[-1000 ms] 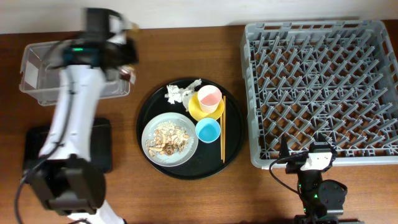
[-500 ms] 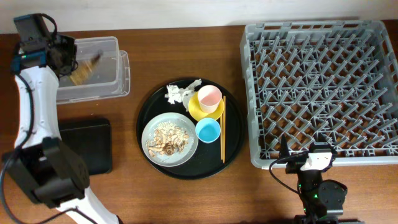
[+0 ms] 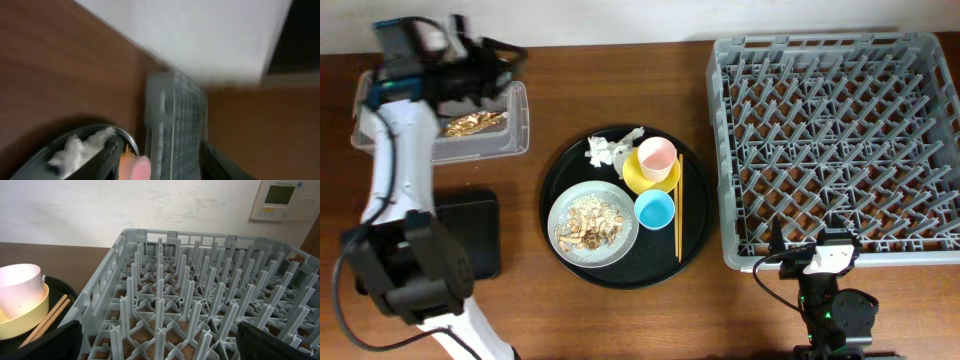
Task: Sort waste into correct bins and load items into the dishwasher rack
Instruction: 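Move the left gripper back to the white tissue on the tray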
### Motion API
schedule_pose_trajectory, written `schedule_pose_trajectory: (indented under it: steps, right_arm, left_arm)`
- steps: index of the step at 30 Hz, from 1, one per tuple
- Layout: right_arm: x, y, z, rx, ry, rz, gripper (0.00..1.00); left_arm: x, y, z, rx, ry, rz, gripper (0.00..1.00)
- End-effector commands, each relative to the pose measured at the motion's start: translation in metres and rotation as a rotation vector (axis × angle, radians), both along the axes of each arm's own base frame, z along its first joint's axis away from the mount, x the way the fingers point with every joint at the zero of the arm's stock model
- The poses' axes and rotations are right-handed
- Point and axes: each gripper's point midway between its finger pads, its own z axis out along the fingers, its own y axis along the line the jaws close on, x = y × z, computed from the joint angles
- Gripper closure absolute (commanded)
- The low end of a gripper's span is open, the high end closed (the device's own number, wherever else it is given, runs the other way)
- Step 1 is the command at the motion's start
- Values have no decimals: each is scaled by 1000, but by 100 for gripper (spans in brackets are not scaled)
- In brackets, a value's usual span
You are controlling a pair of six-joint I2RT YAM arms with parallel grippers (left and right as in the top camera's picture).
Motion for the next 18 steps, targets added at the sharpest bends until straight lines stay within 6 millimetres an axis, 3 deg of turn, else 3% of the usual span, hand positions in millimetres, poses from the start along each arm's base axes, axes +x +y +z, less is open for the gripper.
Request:
schedule_pose_trajectory:
  steps: [1, 3, 5, 7, 9, 14, 18]
  right_arm:
    - [0, -4, -2, 0, 2, -19, 2]
    - [0, -4, -2, 0, 2, -19, 2]
    - [0, -4, -2, 0, 2, -19, 2]
    - [0, -4, -2, 0, 2, -19, 2]
    - [0, -4, -2, 0, 2, -19, 2]
    - [0, -4, -2, 0, 2, -19, 2]
    - [0, -4, -2, 0, 2, -19, 2]
  left_arm:
    - [-24, -53, -11, 251, -94, -177, 52]
    - [-28, -54, -44, 466, 22, -107, 57]
    - [-34, -54, -64, 677, 84, -58, 57]
    - [-38, -58, -73, 921, 90, -4, 53]
    - [-41, -65, -70, 1096, 73, 73, 51]
    - [-48, -85, -67, 1186, 51, 129, 51]
    - [-57, -85, -85, 1115, 154, 153, 51]
